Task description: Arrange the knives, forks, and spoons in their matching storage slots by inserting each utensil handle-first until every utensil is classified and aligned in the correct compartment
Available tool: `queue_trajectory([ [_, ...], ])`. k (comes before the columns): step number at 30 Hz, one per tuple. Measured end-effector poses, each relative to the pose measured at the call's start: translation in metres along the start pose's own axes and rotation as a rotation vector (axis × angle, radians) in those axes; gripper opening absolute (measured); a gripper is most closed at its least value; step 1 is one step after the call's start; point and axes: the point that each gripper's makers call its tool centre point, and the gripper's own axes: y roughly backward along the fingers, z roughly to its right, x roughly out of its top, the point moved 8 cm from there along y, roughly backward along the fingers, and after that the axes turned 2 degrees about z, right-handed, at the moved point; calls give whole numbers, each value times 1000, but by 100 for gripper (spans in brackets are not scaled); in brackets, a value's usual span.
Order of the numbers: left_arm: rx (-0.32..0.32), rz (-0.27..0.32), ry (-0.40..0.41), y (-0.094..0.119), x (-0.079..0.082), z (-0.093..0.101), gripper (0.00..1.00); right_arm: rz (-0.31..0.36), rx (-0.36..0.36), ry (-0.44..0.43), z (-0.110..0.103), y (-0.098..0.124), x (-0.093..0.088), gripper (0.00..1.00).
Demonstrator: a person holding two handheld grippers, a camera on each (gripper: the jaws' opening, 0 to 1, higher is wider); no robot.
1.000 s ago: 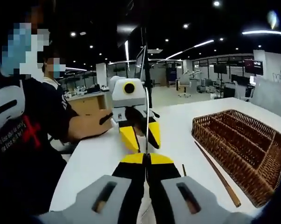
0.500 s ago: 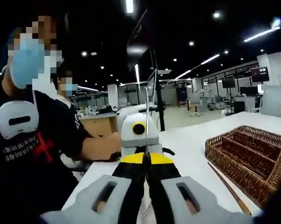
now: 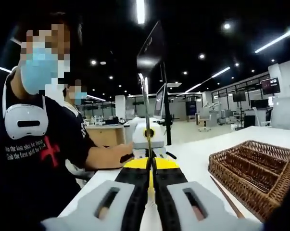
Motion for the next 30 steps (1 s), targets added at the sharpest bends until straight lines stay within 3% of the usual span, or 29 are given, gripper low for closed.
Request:
queue_trajectory([
  [4,97,-20,-68,9,4,-8,0,-56,-36,-14,11,7,-11,1],
  [7,129,-57,-102,11,2,-9,0,-92,-45,-27,18,10,-22,2],
  [13,162,-100,-107,13,-1,-13,0,-134,-58,2,23,13,-28,5],
  [18,247,-157,-183,29,1,-19,0,-176,-69,27,24,23,-27,29],
  [23,248,-204,-192,31,-4,-20,0,-211,-158,38,36,40,-25,48],
  [27,240,-291,-231,27,-13,-18,0,-185,-177,33,39,50,-18,47],
  [30,218,-325,-235,21,-18,-15,0,-198,-195,63,37,49,-17,43],
])
